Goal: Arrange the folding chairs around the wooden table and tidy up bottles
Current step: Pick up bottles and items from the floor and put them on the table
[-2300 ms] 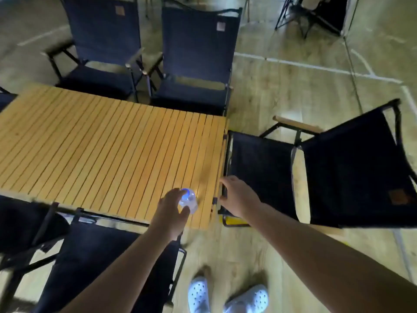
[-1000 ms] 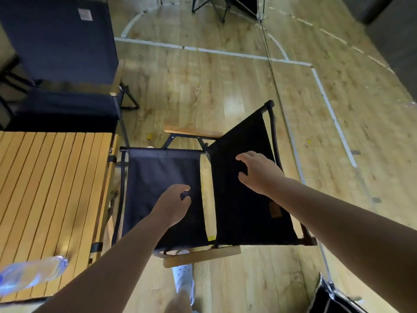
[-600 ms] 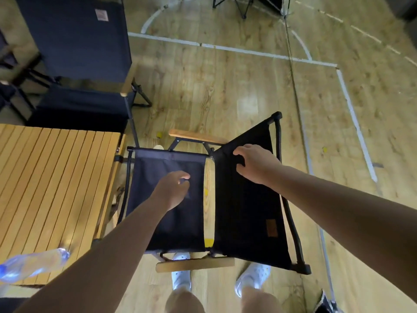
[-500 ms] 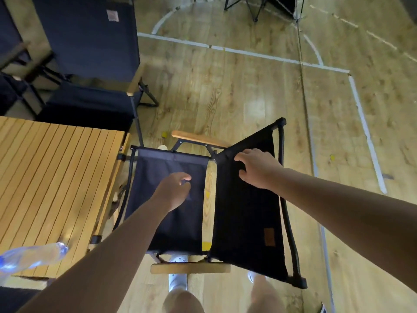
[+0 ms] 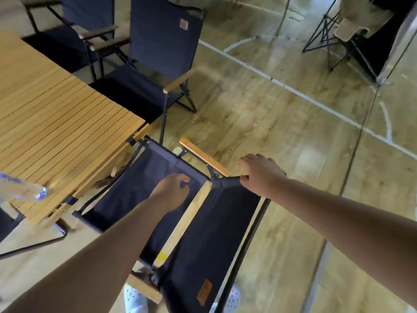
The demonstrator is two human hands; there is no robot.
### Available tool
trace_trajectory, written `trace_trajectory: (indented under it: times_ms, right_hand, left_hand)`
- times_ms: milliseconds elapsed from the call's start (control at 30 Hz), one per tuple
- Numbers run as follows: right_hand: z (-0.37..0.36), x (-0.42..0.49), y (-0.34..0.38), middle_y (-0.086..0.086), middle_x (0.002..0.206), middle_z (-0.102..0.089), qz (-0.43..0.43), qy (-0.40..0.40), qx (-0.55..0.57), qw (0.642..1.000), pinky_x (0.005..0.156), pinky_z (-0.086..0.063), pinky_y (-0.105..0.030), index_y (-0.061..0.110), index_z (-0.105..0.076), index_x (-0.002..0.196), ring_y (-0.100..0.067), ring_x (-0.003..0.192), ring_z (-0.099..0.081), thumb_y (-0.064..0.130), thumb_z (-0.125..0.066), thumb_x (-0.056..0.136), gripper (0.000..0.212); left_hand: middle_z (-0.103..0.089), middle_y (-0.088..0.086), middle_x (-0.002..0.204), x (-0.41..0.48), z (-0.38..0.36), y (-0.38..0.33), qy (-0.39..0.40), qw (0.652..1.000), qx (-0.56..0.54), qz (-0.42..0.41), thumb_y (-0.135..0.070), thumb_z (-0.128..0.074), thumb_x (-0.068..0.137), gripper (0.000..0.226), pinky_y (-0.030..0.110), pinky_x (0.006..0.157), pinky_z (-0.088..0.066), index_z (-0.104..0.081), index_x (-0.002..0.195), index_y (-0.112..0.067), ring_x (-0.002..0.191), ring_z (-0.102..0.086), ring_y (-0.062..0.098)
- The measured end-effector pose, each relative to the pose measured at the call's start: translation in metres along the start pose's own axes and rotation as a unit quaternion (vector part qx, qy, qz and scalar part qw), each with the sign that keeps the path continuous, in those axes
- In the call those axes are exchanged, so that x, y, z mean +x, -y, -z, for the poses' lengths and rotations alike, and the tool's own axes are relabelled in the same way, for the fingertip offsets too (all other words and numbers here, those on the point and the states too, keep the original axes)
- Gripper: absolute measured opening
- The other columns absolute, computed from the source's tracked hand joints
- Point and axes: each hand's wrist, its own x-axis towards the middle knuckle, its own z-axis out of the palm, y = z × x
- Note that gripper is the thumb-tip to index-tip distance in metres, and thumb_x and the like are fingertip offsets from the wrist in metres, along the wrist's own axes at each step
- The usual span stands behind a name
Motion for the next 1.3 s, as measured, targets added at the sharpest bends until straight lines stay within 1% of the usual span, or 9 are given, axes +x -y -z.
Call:
trace_trajectory:
  times_ms: [167, 367, 433, 667, 767, 867, 933, 1100, 1300]
  right_hand:
    - [0.009, 0.003, -0.058, 0.001, 0.141, -0.051, -0.020, -0.031, 0.058, 0.998, 0.103, -0.041, -0.043, 0.024, -0.046, 0.142, -0.022, 0.129, -0.045, 0.032, -0.053, 0.096, 0.048]
    - [0.016, 0.006, -0.122, -0.001, 0.138, -0.054, -0.053, -0.057, 0.126, 0.989, 0.101, -0.045, -0.044, 0.023, -0.048, 0.141, -0.023, 0.125, -0.049, 0.034, -0.054, 0.096, 0.047]
    - [0.018, 0.010, -0.140, 0.001, 0.140, -0.053, -0.052, -0.050, 0.124, 0.990, 0.102, -0.044, -0.042, 0.024, -0.047, 0.143, -0.022, 0.127, -0.048, 0.035, -0.054, 0.096, 0.049]
    - [0.038, 0.067, -0.194, 0.003, 0.143, -0.051, -0.014, -0.012, 0.077, 0.997, 0.101, -0.044, -0.040, 0.026, -0.043, 0.145, -0.021, 0.127, -0.048, 0.037, -0.055, 0.095, 0.053]
    - [0.054, 0.118, -0.213, 0.004, 0.144, -0.049, 0.007, 0.000, 0.052, 0.999, 0.102, -0.042, -0.038, 0.027, -0.041, 0.145, -0.021, 0.128, -0.046, 0.039, -0.056, 0.093, 0.056]
    - [0.075, 0.176, -0.230, 0.006, 0.143, -0.048, 0.037, 0.017, 0.028, 0.999, 0.102, -0.041, -0.037, 0.027, -0.040, 0.144, -0.020, 0.128, -0.045, 0.040, -0.055, 0.092, 0.056]
    - [0.089, 0.215, -0.239, 0.005, 0.143, -0.047, 0.059, 0.030, 0.015, 0.998, 0.102, -0.041, -0.039, 0.026, -0.039, 0.146, -0.020, 0.129, -0.044, 0.039, -0.054, 0.092, 0.057]
    - [0.116, 0.294, -0.247, 0.004, 0.145, -0.045, 0.107, 0.054, 0.008, 0.993, 0.103, -0.041, -0.039, 0.023, -0.037, 0.148, -0.021, 0.130, -0.043, 0.037, -0.054, 0.094, 0.058]
    - [0.141, 0.367, -0.236, 0.005, 0.145, -0.046, 0.188, 0.072, -0.013, 0.979, 0.102, -0.040, -0.039, 0.027, -0.037, 0.148, -0.020, 0.128, -0.044, 0.034, -0.056, 0.095, 0.057]
  left_hand:
    - [-0.057, 0.006, 0.135, 0.013, -0.026, -0.047, -0.021, 1.000, -0.002, 0.004, -0.018, -0.045, 0.097, 0.041, 0.030, 0.079, -0.048, -0.053, 0.137, -0.020, 0.113, -0.059, 0.025]
    - [-0.067, 0.009, 0.106, 0.060, -0.033, -0.099, -0.046, 0.998, -0.030, 0.034, -0.022, -0.046, 0.096, 0.040, 0.026, 0.053, -0.043, -0.052, 0.135, -0.025, 0.062, -0.058, 0.016]
    - [-0.066, 0.007, 0.100, 0.078, -0.036, -0.116, -0.051, 0.997, -0.035, 0.038, -0.024, -0.048, 0.095, 0.040, 0.025, 0.050, -0.039, -0.052, 0.134, -0.024, 0.057, -0.056, 0.014]
    - [-0.055, 0.008, 0.135, 0.149, -0.037, -0.179, -0.043, 0.998, -0.027, 0.036, -0.028, -0.049, 0.097, 0.044, 0.031, 0.073, -0.050, -0.049, 0.141, -0.023, 0.086, -0.064, 0.026]
    - [-0.054, 0.007, 0.136, 0.198, -0.028, -0.200, -0.051, 0.996, -0.045, 0.054, -0.027, -0.048, 0.095, 0.045, 0.030, 0.076, -0.050, -0.049, 0.140, -0.025, 0.096, -0.062, 0.024]
    - [-0.052, 0.006, 0.140, 0.249, -0.017, -0.221, -0.055, 0.993, -0.059, 0.085, -0.028, -0.048, 0.095, 0.044, 0.030, 0.092, -0.047, -0.051, 0.139, -0.023, 0.118, -0.056, 0.024]
    - [-0.053, 0.006, 0.138, 0.276, -0.011, -0.234, -0.056, 0.990, -0.073, 0.107, -0.027, -0.048, 0.096, 0.042, 0.030, 0.093, -0.048, -0.052, 0.138, -0.025, 0.119, -0.056, 0.024]
    - [-0.049, 0.003, 0.141, 0.316, 0.004, -0.250, -0.075, 0.979, -0.115, 0.148, -0.025, -0.049, 0.094, 0.044, 0.027, 0.080, -0.049, -0.052, 0.137, -0.031, 0.112, -0.060, 0.023]
    - [-0.059, 0.008, 0.125, 0.343, 0.027, -0.255, -0.107, 0.951, -0.184, 0.224, -0.025, -0.054, 0.096, 0.042, 0.018, 0.044, -0.039, -0.051, 0.138, -0.032, 0.068, -0.060, 0.015]
